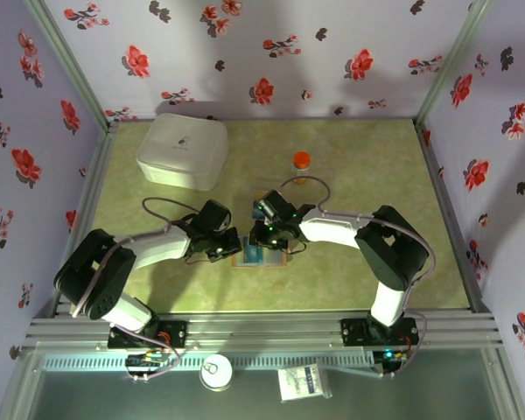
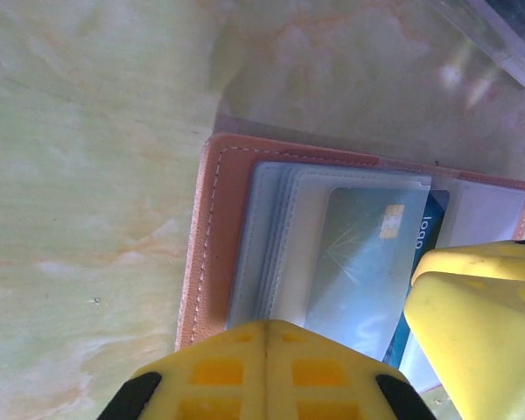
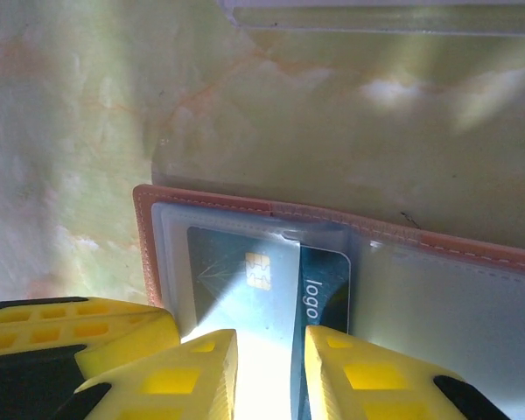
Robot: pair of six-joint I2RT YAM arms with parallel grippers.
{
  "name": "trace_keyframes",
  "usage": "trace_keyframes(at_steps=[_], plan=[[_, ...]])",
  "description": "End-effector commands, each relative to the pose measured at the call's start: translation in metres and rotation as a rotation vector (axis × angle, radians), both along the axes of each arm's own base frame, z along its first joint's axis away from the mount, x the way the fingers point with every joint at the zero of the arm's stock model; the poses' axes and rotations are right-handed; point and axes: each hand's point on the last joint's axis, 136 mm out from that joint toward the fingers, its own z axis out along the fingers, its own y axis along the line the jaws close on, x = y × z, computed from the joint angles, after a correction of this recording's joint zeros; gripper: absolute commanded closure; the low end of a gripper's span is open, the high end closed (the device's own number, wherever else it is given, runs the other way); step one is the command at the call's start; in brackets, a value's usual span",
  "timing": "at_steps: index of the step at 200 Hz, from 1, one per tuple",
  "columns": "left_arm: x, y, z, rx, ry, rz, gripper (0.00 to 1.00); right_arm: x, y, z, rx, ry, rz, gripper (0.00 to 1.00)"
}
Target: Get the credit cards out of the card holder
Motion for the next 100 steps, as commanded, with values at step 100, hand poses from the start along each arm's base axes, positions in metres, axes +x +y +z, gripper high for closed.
trace_keyframes(at_steps=[100], plan=[[-0.0010,0.0086,-0.0040,0.045,0.010,0.001,1.00,-0.0018,-0.0092,0.0065,-0.044,-0.018,-0.025,0.73]])
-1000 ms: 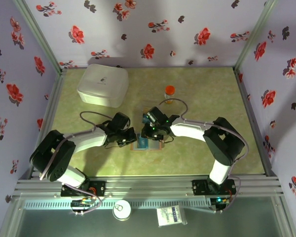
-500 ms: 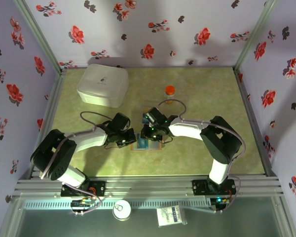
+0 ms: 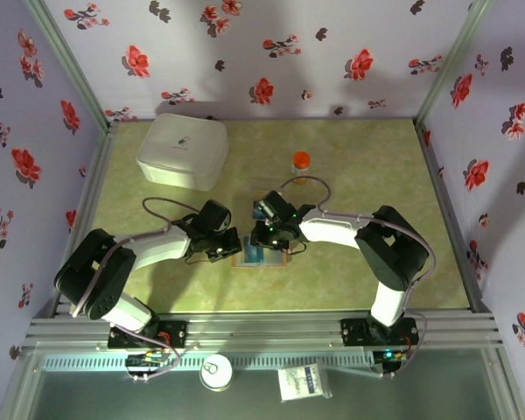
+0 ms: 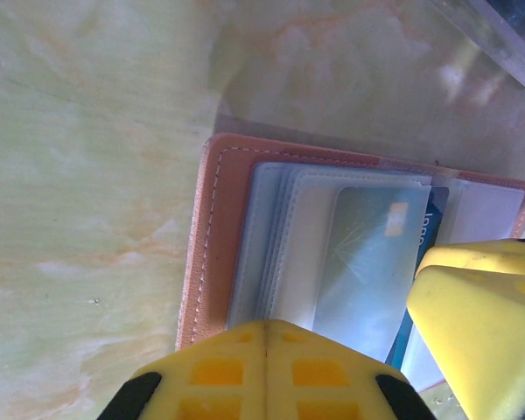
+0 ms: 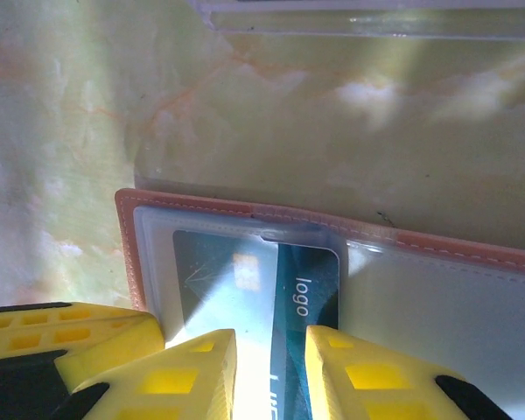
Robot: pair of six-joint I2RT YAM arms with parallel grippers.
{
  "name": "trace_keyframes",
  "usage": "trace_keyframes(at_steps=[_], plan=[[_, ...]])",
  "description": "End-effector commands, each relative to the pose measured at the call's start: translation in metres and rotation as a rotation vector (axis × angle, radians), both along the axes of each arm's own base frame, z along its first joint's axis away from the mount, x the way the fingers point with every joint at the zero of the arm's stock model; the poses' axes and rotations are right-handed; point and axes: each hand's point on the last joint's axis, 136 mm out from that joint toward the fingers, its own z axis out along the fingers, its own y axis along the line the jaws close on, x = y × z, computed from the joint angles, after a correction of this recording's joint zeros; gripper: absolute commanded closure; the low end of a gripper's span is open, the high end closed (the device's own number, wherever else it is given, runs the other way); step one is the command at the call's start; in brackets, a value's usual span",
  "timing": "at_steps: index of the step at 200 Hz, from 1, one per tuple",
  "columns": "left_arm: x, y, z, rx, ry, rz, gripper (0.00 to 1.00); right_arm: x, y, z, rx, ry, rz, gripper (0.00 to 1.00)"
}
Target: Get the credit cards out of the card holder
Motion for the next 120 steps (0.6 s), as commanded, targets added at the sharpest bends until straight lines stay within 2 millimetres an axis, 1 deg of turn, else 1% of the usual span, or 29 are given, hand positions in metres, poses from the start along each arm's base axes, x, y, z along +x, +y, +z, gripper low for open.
trace_keyframes(at_steps=[1,18,67,90,120], plan=[[-0.001,0.009,-0.004,0.044,0.011,0.001,1.00,-0.002,-0.005,0.009,-0.017,-0.011,-0.015,0.72],[0.001,0.007,0.000,0.038,0.000,0.000,1.00,-0.002,-0.005,0.010,-0.010,-0.015,-0.017,0.73],[0.004,0.004,0.011,0.023,-0.017,-0.003,1.00,0.000,-0.004,0.024,0.013,-0.044,-0.021,0.73],[0.008,0.000,0.018,0.003,-0.029,-0.003,1.00,-0.001,-0.010,0.026,0.005,-0.057,-0.023,0.73],[0.011,-0.011,0.026,-0.040,-0.036,-0.022,1.00,-0.003,-0.017,0.025,-0.007,-0.064,-0.031,0.73]])
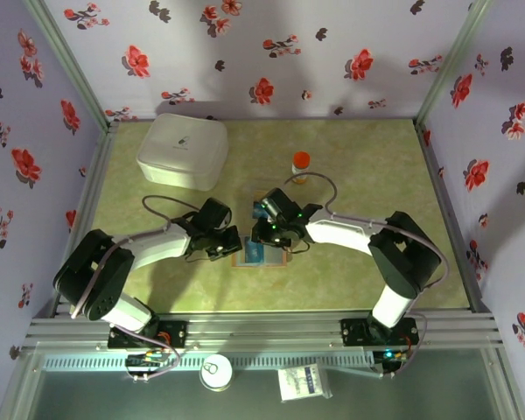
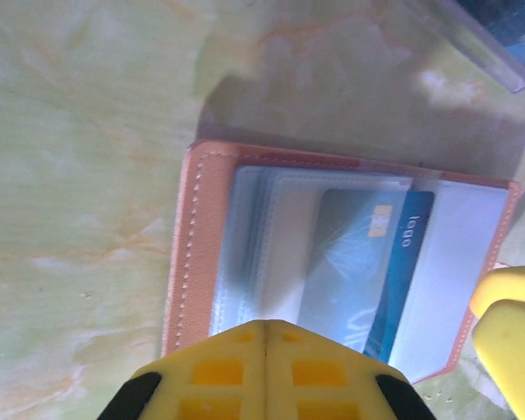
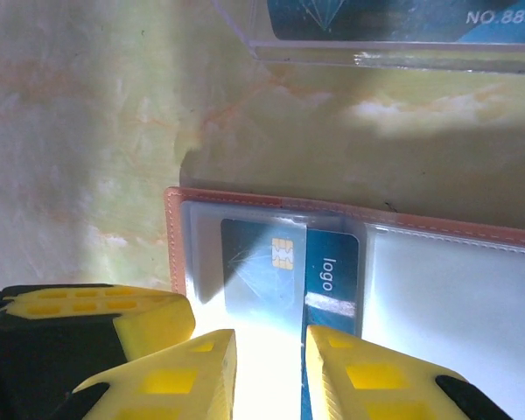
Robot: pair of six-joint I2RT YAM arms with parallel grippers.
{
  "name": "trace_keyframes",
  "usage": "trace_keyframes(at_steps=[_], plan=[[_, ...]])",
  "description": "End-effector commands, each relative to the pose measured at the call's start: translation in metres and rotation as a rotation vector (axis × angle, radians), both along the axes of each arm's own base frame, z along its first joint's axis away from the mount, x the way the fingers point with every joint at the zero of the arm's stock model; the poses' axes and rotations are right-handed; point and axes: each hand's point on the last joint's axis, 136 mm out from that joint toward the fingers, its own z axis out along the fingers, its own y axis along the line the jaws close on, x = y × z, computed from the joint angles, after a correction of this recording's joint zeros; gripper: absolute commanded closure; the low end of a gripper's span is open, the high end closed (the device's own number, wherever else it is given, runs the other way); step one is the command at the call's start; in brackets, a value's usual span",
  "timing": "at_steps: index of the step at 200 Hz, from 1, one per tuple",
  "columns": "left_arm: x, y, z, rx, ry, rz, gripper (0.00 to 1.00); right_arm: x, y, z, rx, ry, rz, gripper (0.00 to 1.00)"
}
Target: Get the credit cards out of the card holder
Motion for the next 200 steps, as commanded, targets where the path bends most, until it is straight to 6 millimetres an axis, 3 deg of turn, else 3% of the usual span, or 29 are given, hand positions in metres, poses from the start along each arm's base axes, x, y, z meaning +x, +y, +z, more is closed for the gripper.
trace_keyframes(at_steps=[1,35,127,200], plan=[[0.008,-0.009,0.017,-0.038,-0.035,-0.023,1.00,-0.005,-0.012,-0.001,-0.035,-0.008,-0.018,0.73],[0.006,-0.017,0.012,-0.036,-0.015,-0.050,1.00,-0.006,-0.014,-0.003,-0.041,-0.009,-0.017,0.73],[-0.002,-0.009,-0.013,0.021,0.046,-0.056,1.00,-0.008,-0.016,-0.020,-0.063,0.024,-0.009,0.73],[-0.004,-0.007,-0.017,0.035,0.059,-0.053,1.00,-0.012,-0.012,-0.030,-0.003,0.065,-0.014,0.73]])
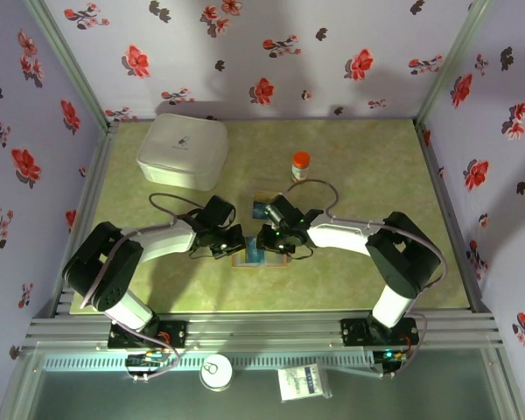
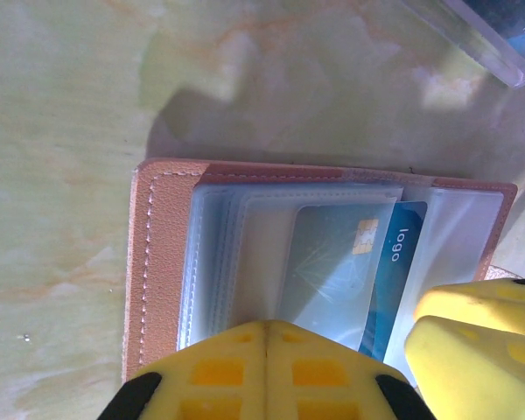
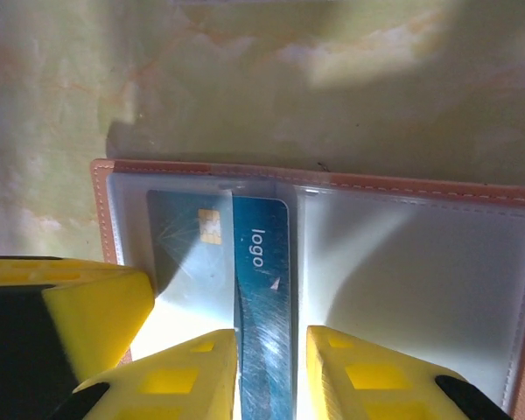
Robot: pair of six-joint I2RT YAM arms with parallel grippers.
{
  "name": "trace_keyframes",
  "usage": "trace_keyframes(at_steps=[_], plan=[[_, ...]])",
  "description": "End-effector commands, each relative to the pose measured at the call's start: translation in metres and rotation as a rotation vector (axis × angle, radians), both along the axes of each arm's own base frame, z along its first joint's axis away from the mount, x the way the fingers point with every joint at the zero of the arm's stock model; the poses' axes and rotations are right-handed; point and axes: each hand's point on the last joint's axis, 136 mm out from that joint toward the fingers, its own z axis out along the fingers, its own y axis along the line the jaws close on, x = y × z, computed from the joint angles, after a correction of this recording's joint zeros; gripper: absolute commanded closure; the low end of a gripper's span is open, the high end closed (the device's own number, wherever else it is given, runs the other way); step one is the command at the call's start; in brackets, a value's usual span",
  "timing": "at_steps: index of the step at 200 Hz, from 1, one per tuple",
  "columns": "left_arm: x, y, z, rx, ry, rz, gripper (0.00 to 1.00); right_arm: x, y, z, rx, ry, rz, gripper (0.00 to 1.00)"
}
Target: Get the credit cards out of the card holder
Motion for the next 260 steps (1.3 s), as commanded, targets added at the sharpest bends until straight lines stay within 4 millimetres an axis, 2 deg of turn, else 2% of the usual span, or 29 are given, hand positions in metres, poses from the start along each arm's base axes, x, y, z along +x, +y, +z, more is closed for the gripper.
trace_keyframes(at_steps=[1,57,137,209,260], plan=[[-0.0065,0.0044,-0.0093,0.043,0.024,-0.025,1.00,-0.0010,0.0018,-0.0058,0.029,0.024,-0.014,0.73],[-0.0068,0.0054,-0.0120,0.051,0.032,-0.022,1.00,-0.0013,0.0045,-0.0068,0.087,0.040,-0.025,0.74],[-0.0073,0.0062,-0.0127,0.061,0.041,-0.023,1.00,0.0002,0.0082,-0.0045,0.221,0.052,-0.057,0.81],[-0.0064,0.0054,-0.0131,0.064,0.041,-0.027,1.00,-0.0024,0.0097,-0.0037,0.251,0.058,-0.043,0.86],[-0.0067,0.0063,-0.0129,0.066,0.040,-0.026,1.00,-0.0022,0.0008,-0.0020,0.225,0.040,-0.051,0.89]])
